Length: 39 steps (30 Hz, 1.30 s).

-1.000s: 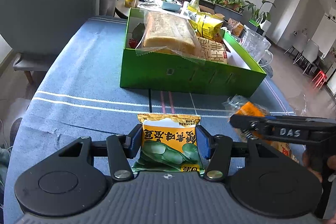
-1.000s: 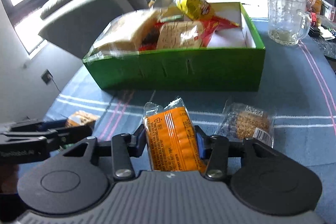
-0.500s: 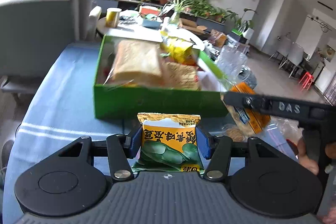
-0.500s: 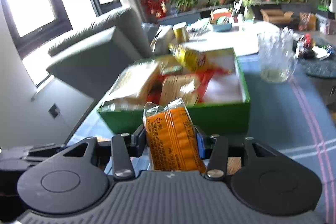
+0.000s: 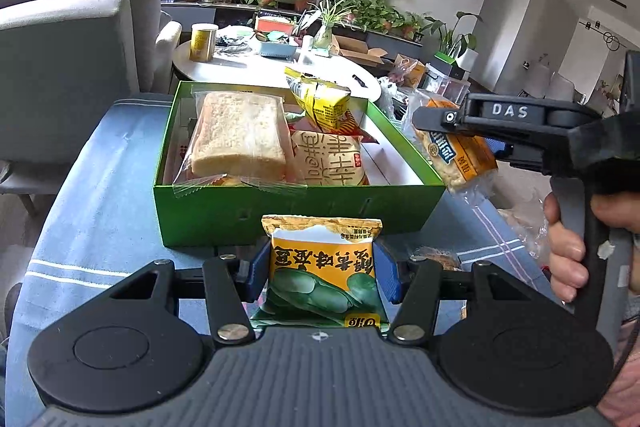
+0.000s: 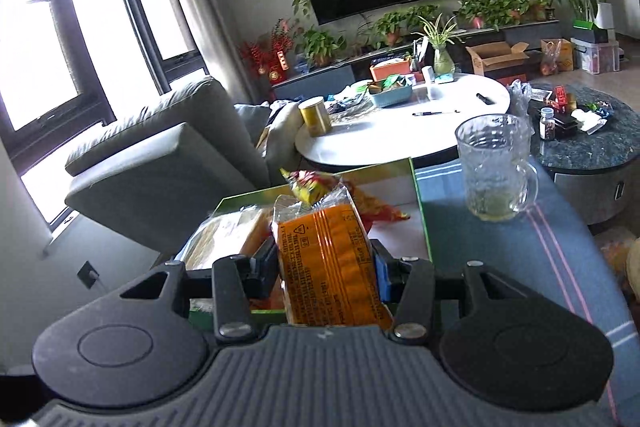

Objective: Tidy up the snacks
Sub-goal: 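Carry both bags over the green box and open both tools to drop them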

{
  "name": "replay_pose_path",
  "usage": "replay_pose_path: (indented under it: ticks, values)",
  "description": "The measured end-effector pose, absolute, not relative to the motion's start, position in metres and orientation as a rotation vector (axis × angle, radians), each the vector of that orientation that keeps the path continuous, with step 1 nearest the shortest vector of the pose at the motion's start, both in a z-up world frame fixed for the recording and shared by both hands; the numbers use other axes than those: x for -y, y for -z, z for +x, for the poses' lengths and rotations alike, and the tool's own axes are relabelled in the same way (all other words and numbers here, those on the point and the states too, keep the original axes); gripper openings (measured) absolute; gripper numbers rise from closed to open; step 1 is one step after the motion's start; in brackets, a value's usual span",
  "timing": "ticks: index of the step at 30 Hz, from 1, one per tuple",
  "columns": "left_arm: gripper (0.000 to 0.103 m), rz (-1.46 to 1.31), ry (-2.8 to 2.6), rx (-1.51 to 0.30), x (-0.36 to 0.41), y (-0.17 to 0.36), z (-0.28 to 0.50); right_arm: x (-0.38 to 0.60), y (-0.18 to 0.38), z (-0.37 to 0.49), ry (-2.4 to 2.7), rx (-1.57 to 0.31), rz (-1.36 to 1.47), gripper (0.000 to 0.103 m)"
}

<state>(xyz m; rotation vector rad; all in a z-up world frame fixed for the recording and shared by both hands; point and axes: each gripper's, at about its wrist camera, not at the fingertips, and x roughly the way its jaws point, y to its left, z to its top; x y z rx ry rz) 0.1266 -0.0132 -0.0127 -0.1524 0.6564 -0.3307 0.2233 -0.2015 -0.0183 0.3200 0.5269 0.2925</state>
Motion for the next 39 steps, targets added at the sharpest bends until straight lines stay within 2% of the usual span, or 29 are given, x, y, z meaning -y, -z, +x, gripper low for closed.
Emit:
replay_pose_path:
  ticks: [39]
  values:
    - [0.051, -0.163, 0.323, -0.731, 0.024, 0.034, 0.157, 0.2, 0.065, 0.274, -0.223, -0.613, 0.34, 0.078]
